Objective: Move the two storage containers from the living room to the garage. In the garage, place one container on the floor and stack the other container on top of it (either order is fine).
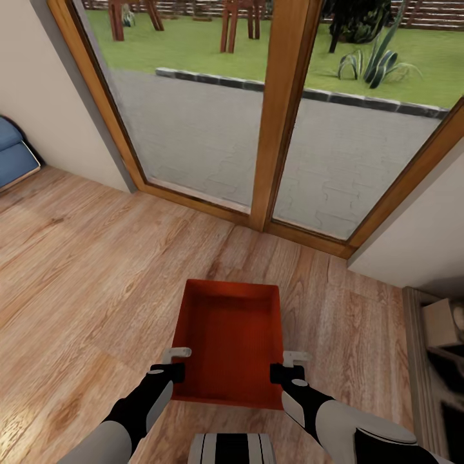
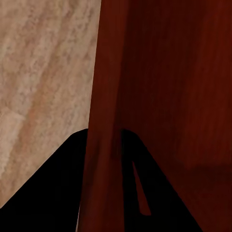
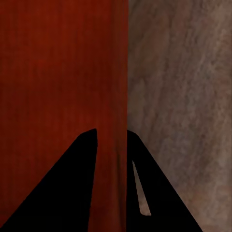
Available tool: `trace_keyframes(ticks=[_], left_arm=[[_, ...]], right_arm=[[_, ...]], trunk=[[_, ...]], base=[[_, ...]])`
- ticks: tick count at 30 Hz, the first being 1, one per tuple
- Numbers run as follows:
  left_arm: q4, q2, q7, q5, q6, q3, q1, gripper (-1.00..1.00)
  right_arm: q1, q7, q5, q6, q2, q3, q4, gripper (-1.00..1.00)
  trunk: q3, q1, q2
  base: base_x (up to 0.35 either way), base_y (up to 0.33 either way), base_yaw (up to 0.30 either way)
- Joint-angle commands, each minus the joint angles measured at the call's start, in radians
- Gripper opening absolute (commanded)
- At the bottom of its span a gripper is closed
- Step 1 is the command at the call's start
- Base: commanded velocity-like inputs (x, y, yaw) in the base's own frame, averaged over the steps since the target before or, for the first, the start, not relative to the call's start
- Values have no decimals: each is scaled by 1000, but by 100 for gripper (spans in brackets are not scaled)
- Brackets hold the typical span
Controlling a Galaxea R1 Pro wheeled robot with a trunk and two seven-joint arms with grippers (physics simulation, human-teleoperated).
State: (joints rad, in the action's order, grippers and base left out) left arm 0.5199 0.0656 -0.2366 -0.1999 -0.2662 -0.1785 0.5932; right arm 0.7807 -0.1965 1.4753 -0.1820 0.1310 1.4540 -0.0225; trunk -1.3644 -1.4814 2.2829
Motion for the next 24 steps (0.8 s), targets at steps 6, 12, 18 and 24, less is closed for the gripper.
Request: trace_keyframes(ticks=[6, 12, 18, 24], left_arm=[[3, -1, -15, 8, -7, -5, 0, -100], [3, -1, -15, 8, -7, -6, 0, -100], [3, -1, -15, 8, -7, -6, 0, -100], [3, -1, -15, 8, -7, -6, 0, -100]], right_arm=[[0, -8, 26, -5, -1, 3, 6, -100], [0, -8, 26, -5, -1, 3, 6, -100], [0, -8, 26, -5, -1, 3, 6, -100], [0, -8, 26, -5, -1, 4, 6, -100]], trunk=[[15, 19, -35], [34, 42, -77], [53, 65, -119], [72, 88, -161]], base=[[0, 0, 0], [0, 0, 0], [0, 0, 0], [0, 0, 0]])
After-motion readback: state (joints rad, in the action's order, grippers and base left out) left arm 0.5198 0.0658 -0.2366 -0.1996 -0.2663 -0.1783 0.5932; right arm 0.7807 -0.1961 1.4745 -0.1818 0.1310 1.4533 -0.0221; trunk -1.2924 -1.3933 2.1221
